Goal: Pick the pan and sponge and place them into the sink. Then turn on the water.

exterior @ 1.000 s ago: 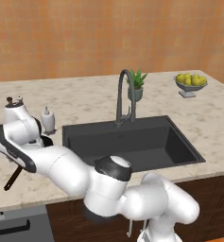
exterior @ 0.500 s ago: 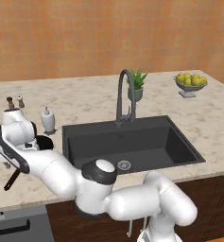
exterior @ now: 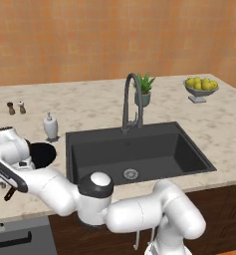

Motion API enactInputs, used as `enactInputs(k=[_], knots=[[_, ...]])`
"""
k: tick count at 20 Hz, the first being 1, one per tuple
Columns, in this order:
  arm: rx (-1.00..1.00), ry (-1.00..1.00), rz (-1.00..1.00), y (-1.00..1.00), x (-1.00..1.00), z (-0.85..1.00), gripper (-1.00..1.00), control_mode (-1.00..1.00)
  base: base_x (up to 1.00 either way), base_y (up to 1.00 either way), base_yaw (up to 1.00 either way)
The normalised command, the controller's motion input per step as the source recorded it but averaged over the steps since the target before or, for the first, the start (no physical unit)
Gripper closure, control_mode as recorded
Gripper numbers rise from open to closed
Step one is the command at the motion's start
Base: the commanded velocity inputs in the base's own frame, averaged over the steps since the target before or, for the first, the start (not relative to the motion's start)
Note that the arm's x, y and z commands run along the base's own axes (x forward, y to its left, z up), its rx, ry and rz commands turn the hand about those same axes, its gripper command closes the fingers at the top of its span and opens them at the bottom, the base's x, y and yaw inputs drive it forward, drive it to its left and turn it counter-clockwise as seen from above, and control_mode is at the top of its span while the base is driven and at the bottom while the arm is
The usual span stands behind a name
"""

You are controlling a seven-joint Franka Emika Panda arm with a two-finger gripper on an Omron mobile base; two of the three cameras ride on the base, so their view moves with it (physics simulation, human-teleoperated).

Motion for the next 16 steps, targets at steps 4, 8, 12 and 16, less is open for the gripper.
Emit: enactInputs(k=[4, 8, 12, 16], knots=[[0.0, 0.0, 0.0, 0.0, 0.0, -0.43, -1.0, -1.0, 0.0, 0.0, 0.0], [0.0, 0.0, 0.0, 0.1, 0.0, -0.35, -1.0, -1.0, 0.0, 0.0, 0.0], [0.0, 0.0, 0.0, 0.08, -0.04, -0.23, -1.0, -1.0, 0.0, 0.0, 0.0], [0.0, 0.04, 0.0, 0.0, -0.01, -0.09, -1.0, -1.0, 0.0, 0.0, 0.0]])
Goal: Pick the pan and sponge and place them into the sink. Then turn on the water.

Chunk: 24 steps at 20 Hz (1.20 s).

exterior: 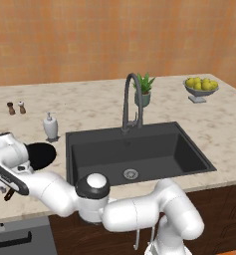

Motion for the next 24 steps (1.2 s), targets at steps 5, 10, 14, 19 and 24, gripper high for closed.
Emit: enactInputs(k=[5, 10, 14, 19, 24], knots=[[0.0, 0.05, 0.0, 0.0, 0.0, -0.03, 1.0, -1.0, 0.0, 0.0, 0.0], [0.0, 0.0, 0.0, 0.0, 0.0, 0.0, 1.0, -1.0, 0.0, 0.0, 0.0], [0.0, -0.04, 0.0, -0.17, -0.07, 0.0, 1.0, -1.0, 0.0, 0.0, 0.0], [0.03, -0.12, -0.04, -0.37, -0.46, 0.39, 1.0, -1.0, 0.0, 0.0, 0.0], [0.11, -0.17, -0.01, -0.84, -0.74, 0.34, 1.0, -1.0, 0.0, 0.0, 0.0]])
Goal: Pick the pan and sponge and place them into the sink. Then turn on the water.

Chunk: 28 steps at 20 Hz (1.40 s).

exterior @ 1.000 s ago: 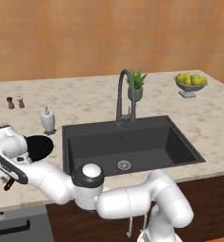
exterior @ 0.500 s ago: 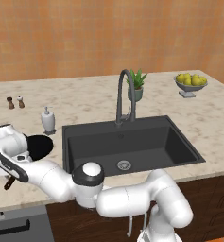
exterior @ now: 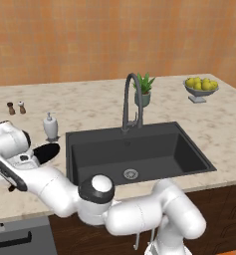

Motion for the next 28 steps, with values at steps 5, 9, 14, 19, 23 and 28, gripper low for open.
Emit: enactInputs(k=[5, 9, 14, 19, 23, 28], knots=[[0.08, -0.2, -0.01, -0.87, -0.78, 0.49, 1.0, -1.0, 0.0, 0.0, 0.0], [0.01, -0.2, 0.06, -0.66, -0.75, 0.77, 1.0, -1.0, 0.0, 0.0, 0.0], [0.01, -0.13, 0.3, -0.49, -0.68, 0.77, 1.0, -1.0, 0.0, 0.0, 0.0], [0.0, -0.03, 0.33, -0.65, -0.87, 0.97, 1.0, -1.0, 0.0, 0.0, 0.0], [0.0, 0.03, 0.14, -0.94, -0.36, 0.88, 1.0, -1.0, 0.0, 0.0, 0.0], [0.02, 0.11, 0.02, -1.0, -0.03, 0.67, 1.0, -1.0, 0.0, 0.0, 0.0]])
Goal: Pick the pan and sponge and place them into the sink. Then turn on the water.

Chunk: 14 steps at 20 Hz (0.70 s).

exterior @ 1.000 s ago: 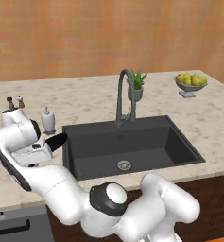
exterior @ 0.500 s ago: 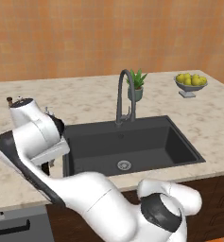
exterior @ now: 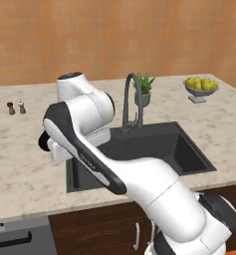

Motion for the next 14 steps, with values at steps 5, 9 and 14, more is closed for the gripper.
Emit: enactInputs(k=[5, 9, 14], knots=[[0.02, 0.0, 0.24, -1.0, -0.32, 0.68, 1.0, -1.0, 0.0, 0.0, 0.0], [0.0, -0.06, 0.23, -1.0, -0.24, 0.78, 1.0, -1.0, 0.0, 0.0, 0.0], [0.0, 0.0, 0.25, -1.0, 0.05, 0.31, 1.0, -1.0, 0.0, 0.0, 0.0]])
